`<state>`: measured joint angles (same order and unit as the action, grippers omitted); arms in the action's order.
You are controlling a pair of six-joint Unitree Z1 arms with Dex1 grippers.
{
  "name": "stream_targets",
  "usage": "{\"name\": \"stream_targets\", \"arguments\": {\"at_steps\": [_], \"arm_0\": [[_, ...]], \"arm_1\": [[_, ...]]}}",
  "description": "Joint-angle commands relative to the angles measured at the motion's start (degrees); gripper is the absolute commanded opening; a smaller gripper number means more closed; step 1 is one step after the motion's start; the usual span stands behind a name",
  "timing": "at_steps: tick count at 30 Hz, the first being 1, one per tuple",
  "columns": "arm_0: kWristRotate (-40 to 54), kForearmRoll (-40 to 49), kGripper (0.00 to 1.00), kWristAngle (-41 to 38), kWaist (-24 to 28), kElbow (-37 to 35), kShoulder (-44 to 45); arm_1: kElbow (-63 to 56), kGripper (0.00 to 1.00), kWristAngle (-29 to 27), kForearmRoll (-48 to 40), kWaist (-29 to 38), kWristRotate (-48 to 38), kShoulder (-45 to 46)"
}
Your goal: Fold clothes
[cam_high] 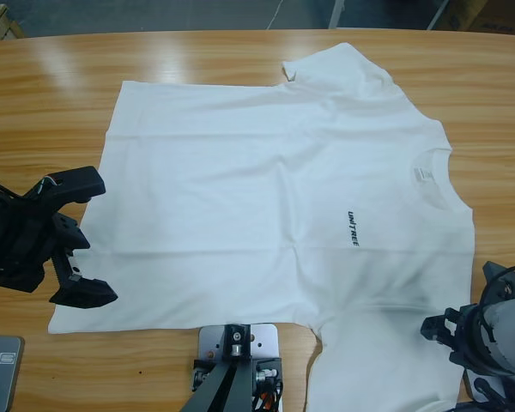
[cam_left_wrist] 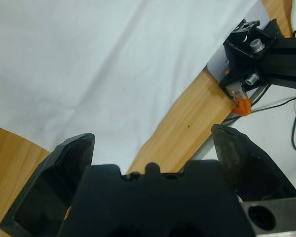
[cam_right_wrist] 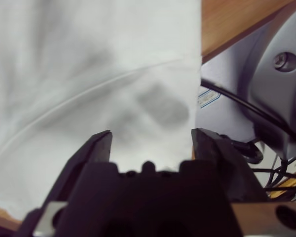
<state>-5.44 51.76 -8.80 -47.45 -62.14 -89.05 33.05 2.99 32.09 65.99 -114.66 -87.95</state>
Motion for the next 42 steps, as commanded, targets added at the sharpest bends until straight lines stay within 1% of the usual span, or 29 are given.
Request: {"name": "stream_targets", "arguments": {"at_steps": [1,2,4,5,6,8,10,12,14,16,17,18,19,22,25,26,28,30,32,37,42], "arm_0": [[0.2,0.9,0.927,0.5,-0.4,1.0,-1.8],[0.2,0.9,0.927,0.5,-0.4,1.1,-1.7],[0.2,1.0,0.927,0.5,-0.4,1.1,-1.7],[0.2,1.0,0.927,0.5,-0.4,1.0,-1.7],[0.2,0.9,0.927,0.5,-0.4,0.9,-1.9],[0.2,0.9,0.927,0.5,-0.4,0.8,-2.1],[0.2,1.0,0.927,0.5,-0.4,0.8,-2.1],[0.2,1.0,0.927,0.5,-0.4,0.8,-1.7],[0.2,1.3,0.927,0.5,-0.4,1.0,-1.3],[0.3,1.6,0.927,0.5,-0.4,1.0,-1.1],[0.3,1.7,0.927,0.5,-0.4,1.0,-0.9],[0.3,1.9,0.927,0.5,-0.4,1.0,-0.7],[0.3,2.2,0.927,0.5,-0.4,1.0,-0.6],[0.3,2.5,0.927,0.5,-0.4,1.0,-0.4],[0.3,2.6,0.927,0.5,-0.4,0.8,-0.5],[0.3,2.5,0.927,0.5,-0.4,0.7,-0.7],[0.3,2.4,0.927,0.5,-0.4,0.7,-1.2],[0.3,2.3,0.927,0.5,-0.4,0.5,-1.8],[0.3,2.3,0.927,0.5,-0.4,0.4,-2.1],[0.3,2.5,0.927,0.5,-0.4,0.7,-1.3],[0.3,2.7,0.927,0.5,-0.4,0.6,-0.8]], "arm_1": [[-0.1,0.872,1.5,0.3,-0.8,1.6,-2.4],[0.1,0.873,1.3,0.6,-0.8,1.8,-2.1],[0.8,0.94,-0.5,1.6,-0.8,2.7,-0.4],[1.2,0.95,-1.0,3.2,-0.8,2.8,1.0],[1.8,0.947,-1.1,4.9,-0.8,1.2,2.9],[1.7,0.945,-0.4,5.3,-0.8,-4.5,6.9],[1.0,0.945,-0.5,5.2,-0.8,-9.3,9.3],[-2.5,0.942,0.5,3.2,-0.8,-15.5,12.5],[-5.4,0.904,0.2,-0.3,-0.8,-17.7,13.4],[-9.0,0.886,0.3,-6.5,-0.8,-19.6,11.9],[-11.1,0.855,0.2,-10.1,-0.8,-20.5,11.1],[-12.0,0.849,0.2,-11.9,-0.8,-20.9,10.6],[-12.2,0.847,0.1,-12.1,-0.8,-21.0,10.5],[-12.2,0.781,-0.6,-12.1,-0.7,-21.0,9.6],[-12.2,0.776,-0.6,-11.6,-0.6,-20.0,11.8],[-12.0,0.782,-0.4,-11.0,-0.6,-18.6,13.7],[-11.6,0.977,1.6,-9.2,0.4,-15.7,16.9],[-11.6,0.985,2.4,-6.4,4.2,-15.6,19.2],[-11.6,0.999,2.4,-5.5,6.8,-16.0,20.2],[-11.4,1.0,2.0,-5.7,8.3,-17.5,19.3],[-11.0,1.0,0.0,-6.8,16.2,-24.8,17.9]]}}
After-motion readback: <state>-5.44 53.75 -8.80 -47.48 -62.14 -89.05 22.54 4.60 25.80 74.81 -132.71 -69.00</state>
